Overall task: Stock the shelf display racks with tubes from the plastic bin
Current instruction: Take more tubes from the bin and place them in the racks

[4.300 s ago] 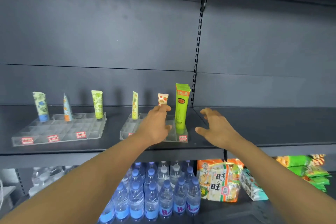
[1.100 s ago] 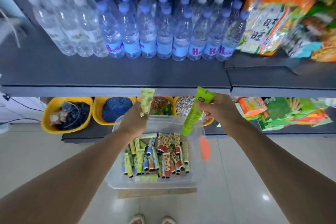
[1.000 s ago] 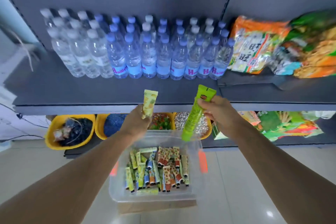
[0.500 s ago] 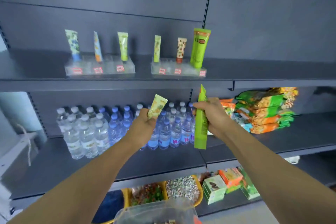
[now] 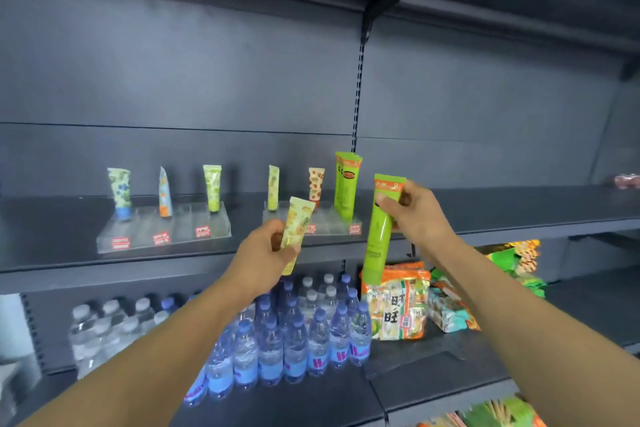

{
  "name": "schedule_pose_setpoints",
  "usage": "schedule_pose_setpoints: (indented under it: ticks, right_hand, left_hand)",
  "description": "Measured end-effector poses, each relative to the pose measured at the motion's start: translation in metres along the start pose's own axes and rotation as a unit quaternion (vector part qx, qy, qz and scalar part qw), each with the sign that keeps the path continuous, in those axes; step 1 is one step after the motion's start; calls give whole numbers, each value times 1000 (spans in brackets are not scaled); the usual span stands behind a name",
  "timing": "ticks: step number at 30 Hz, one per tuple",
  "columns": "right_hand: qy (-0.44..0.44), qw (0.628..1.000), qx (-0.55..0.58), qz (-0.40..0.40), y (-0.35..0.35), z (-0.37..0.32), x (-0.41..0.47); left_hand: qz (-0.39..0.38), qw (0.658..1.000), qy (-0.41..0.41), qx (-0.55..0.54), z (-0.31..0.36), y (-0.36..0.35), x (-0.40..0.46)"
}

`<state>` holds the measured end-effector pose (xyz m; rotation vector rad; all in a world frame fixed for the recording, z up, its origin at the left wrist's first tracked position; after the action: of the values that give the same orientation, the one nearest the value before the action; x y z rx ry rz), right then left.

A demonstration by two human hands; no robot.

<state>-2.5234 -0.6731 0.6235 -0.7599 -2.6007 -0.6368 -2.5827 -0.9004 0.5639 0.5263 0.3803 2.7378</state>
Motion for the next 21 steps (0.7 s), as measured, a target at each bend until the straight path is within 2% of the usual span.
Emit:
schedule_pose_setpoints:
  ticks: [8, 17, 21]
  right_hand:
    - [72, 992, -99, 41, 11, -10, 81]
    - [100, 981, -166, 20, -19, 8, 136]
    - [85, 982, -170, 3, -28, 25, 141]
  left_hand:
    - [41, 999, 5, 6, 13, -20, 59]
    - [70, 997, 18, 22, 9, -21, 105]
    - [71, 997, 21, 15, -1, -18, 113]
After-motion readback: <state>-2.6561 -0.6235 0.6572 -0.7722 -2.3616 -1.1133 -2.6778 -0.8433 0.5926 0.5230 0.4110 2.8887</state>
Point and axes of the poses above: each hand's wrist, its own x-axis towards the middle knuckle, its own y-axis out of the back of the hand, z = x × y, the point moved 8 cm from there along x, towards the middle knuckle, and after that the axes turned 5 degrees about -x, right-handed, at the moved point
